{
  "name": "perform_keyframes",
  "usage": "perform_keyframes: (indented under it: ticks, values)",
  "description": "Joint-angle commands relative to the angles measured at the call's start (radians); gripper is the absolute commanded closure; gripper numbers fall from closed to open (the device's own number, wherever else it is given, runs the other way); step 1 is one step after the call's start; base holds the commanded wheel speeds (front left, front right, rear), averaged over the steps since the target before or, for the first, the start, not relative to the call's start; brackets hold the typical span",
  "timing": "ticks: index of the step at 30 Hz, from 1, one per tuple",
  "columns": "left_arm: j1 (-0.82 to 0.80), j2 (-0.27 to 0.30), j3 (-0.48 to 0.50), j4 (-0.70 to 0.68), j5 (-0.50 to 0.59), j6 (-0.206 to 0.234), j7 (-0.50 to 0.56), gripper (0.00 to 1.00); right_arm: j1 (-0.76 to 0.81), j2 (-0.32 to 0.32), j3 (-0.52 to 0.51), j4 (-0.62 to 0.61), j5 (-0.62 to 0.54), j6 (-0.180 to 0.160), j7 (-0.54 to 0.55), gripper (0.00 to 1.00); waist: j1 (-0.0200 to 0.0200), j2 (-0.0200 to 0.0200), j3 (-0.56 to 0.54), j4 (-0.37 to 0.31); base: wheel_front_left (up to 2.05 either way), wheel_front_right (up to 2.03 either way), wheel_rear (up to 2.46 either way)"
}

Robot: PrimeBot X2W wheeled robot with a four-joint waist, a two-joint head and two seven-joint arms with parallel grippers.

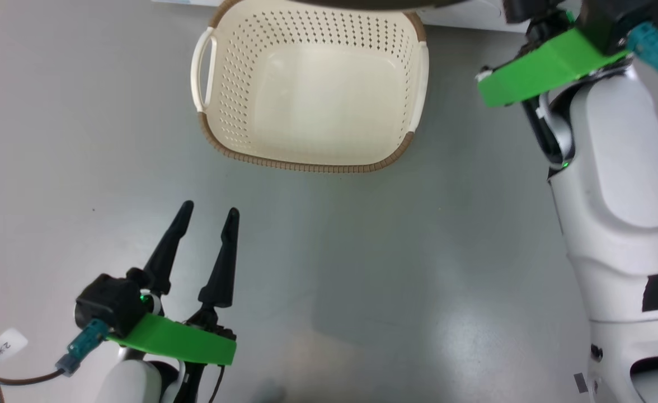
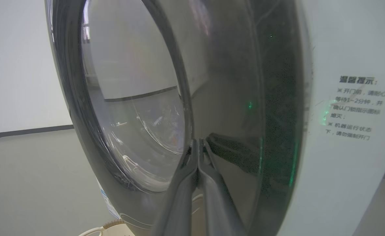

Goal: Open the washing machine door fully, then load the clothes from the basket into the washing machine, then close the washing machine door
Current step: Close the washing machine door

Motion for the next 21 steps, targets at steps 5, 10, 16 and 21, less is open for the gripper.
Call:
perform_keyframes:
  ticks: [5, 10, 16, 21]
  values:
    - [-0.012, 0.024, 0.014, -0.022, -0.015, -0.002, -0.006, 0.0, -0.076, 0.029, -0.06, -0.002, 0.04, 0.001, -0.005, 1.0, -0.0001, 0.0, 0.036, -0.004, 0.0, 0.0, 0.0]
    - [-0.023, 0.025, 0.006, -0.024, -0.021, -0.002, -0.006, 0.0, -0.139, 0.029, -0.083, 0.012, 0.052, 0.001, -0.005, 1.0, -0.0001, 0.0, 0.067, -0.004, 0.0, 0.0, 0.0]
    - [-0.035, 0.024, 0.003, -0.025, -0.028, -0.002, -0.006, 0.0, -0.188, 0.029, -0.093, 0.027, 0.067, 0.001, -0.005, 1.0, -0.0001, 0.0, 0.082, -0.002, 0.0, 0.0, 0.0]
    - [-0.038, 0.024, 0.007, -0.022, -0.028, -0.002, -0.006, 0.0, -0.183, 0.029, -0.078, 0.026, 0.082, 0.001, -0.005, 1.0, -0.0001, 0.0, 0.078, -0.008, 0.0, 0.0, 0.0]
